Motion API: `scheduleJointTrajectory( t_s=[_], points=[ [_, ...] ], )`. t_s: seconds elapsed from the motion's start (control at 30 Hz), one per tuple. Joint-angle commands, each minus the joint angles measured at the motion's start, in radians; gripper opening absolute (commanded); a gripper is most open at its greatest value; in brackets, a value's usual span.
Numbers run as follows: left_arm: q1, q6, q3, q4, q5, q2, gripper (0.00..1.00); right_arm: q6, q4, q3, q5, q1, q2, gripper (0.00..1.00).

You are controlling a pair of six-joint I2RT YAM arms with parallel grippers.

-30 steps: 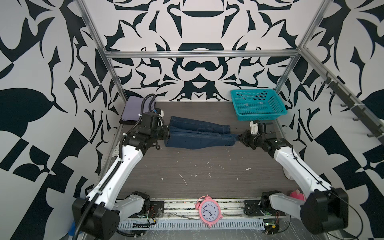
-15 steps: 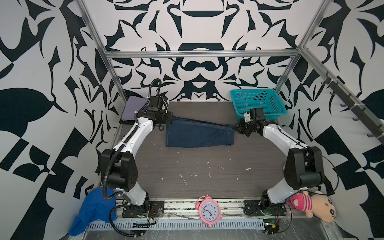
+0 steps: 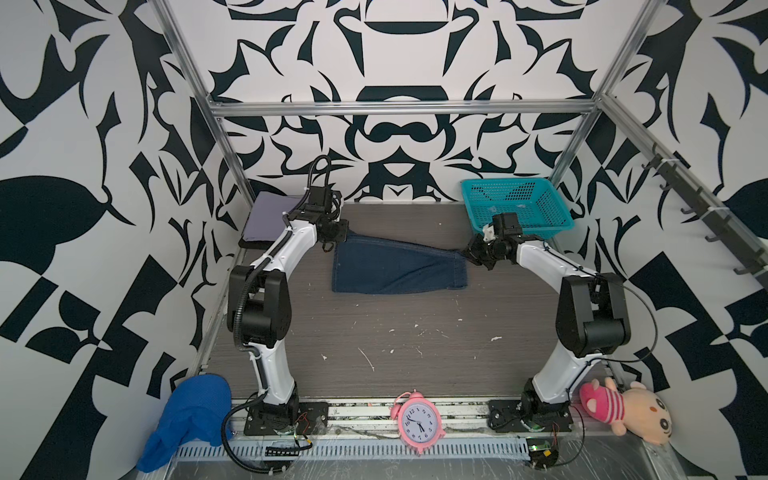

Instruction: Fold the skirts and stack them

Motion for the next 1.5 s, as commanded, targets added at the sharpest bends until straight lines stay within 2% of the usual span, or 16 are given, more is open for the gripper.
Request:
scheduleJointTrajectory(
  t_s=[0.0, 0.07, 0.1, 0.13, 0.2, 0.23, 0.33, 0.37, 0.47, 0.53, 0.7, 0.87, 0.97, 1.1, 1.27, 1.47],
  points=[
    [0.037, 0.022, 0.056, -0.013, -0.1, 0.04, 0.0, 0.006, 0.003, 0.041, 0.076, -0.034, 0.0, 0.06],
    [0.037, 0.025, 0.07, -0.014, -0.107, 0.058, 0.06, 0.012, 0.019, 0.045, 0.074, -0.035, 0.009, 0.1],
    [0.037, 0.025, 0.078, -0.014, -0.114, 0.066, 0.11, 0.016, 0.03, 0.049, 0.071, -0.035, 0.014, 0.18],
    [0.037, 0.025, 0.081, -0.013, -0.118, 0.075, 0.18, 0.02, 0.034, 0.056, 0.07, -0.035, 0.019, 0.25],
    [0.037, 0.028, 0.098, -0.003, -0.128, 0.091, 0.46, 0.015, 0.03, 0.098, 0.062, -0.035, 0.034, 0.34],
    [0.037, 0.028, 0.11, -0.003, -0.131, 0.098, 0.54, 0.014, 0.027, 0.118, 0.057, -0.036, 0.037, 0.38],
    [0.037, 0.022, 0.18, -0.028, -0.148, 0.115, 0.79, 0.014, 0.008, 0.2, 0.035, -0.036, 0.043, 0.4],
    [0.037, 0.02, 0.2, -0.035, -0.147, 0.111, 0.81, 0.013, 0.0, 0.223, 0.04, -0.036, 0.036, 0.4],
    [0.027, -0.002, 0.188, -0.023, -0.152, 0.065, 0.82, 0.009, 0.008, 0.225, 0.04, -0.036, -0.014, 0.4],
    [0.015, -0.025, 0.134, 0.006, -0.154, 0.012, 0.8, 0.007, 0.056, 0.162, 0.036, -0.03, -0.074, 0.38],
    [-0.002, -0.076, -0.048, 0.091, -0.054, -0.075, 0.67, -0.061, 0.211, -0.046, 0.023, 0.035, -0.194, 0.16],
    [-0.002, -0.128, -0.101, 0.125, -0.002, -0.021, 0.62, -0.158, 0.204, -0.105, 0.031, 0.112, -0.153, 0.02],
    [-0.004, -0.142, -0.051, 0.123, 0.035, 0.053, 0.62, -0.187, 0.194, -0.106, 0.046, 0.132, -0.093, 0.0],
    [-0.007, -0.204, -0.026, 0.142, 0.055, 0.111, 0.57, -0.186, 0.247, -0.138, 0.079, 0.132, -0.045, 0.0],
    [-0.012, -0.298, -0.237, 0.344, 0.047, 0.081, 0.55, -0.173, 0.279, -0.16, 0.103, 0.132, 0.038, 0.0],
    [-0.012, -0.316, -0.311, 0.379, 0.003, 0.096, 0.54, -0.16, 0.28, -0.194, 0.127, 0.123, 0.095, 0.0]
  ],
)
